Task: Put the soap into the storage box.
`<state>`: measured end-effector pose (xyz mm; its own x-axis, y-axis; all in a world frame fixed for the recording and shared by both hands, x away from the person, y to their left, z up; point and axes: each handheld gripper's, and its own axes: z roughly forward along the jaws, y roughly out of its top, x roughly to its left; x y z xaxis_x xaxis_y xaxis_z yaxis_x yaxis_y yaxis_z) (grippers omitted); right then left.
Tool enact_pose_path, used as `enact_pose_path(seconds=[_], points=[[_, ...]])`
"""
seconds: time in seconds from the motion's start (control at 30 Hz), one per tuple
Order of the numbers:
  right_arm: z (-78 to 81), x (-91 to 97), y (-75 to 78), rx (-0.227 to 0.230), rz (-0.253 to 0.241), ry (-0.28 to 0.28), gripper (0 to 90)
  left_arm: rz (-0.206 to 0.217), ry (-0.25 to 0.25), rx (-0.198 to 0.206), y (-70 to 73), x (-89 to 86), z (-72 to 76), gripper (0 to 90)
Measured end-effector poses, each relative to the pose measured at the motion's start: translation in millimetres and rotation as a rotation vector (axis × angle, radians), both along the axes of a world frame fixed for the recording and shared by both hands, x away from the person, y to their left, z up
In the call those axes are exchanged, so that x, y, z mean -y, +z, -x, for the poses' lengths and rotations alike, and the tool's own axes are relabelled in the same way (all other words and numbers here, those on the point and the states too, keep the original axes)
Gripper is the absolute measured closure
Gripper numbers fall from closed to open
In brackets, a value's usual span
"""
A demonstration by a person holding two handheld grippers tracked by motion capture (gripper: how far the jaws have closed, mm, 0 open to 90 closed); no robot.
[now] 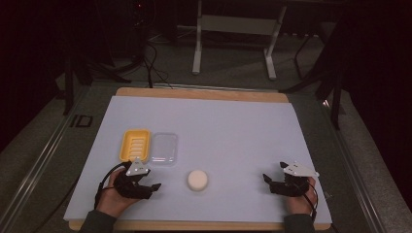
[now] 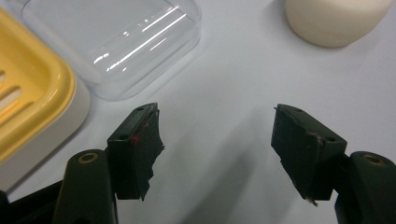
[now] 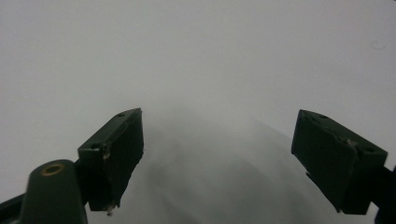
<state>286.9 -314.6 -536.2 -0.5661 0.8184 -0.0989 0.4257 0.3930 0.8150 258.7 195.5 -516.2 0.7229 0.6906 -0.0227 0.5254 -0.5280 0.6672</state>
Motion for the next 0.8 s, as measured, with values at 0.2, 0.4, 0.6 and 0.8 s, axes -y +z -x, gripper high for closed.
enact_pose_path(seconds=[0.2, 0.4, 0.6, 0.8], points=[[0.4, 0.2, 0.0, 0.006, -0.001, 0.001, 16.9, -0.049, -0.051, 0.021, 9.9, 8.5, -6.2, 33.0], [0.9, 1.1, 0.3, 0.009, -0.012, 0.0, 16.9, -0.086, -0.095, 0.027, 19.6, 14.3, -13.1, 33.0], [1.2, 1.5, 0.4, 0.011, -0.017, -0.001, 16.9, -0.117, -0.129, 0.028, 22.6, 19.1, -16.6, 33.0], [1.2, 1.4, 0.3, 0.013, -0.014, 0.0, 16.9, -0.144, -0.154, 0.027, 24.8, 23.9, -18.5, 33.0]])
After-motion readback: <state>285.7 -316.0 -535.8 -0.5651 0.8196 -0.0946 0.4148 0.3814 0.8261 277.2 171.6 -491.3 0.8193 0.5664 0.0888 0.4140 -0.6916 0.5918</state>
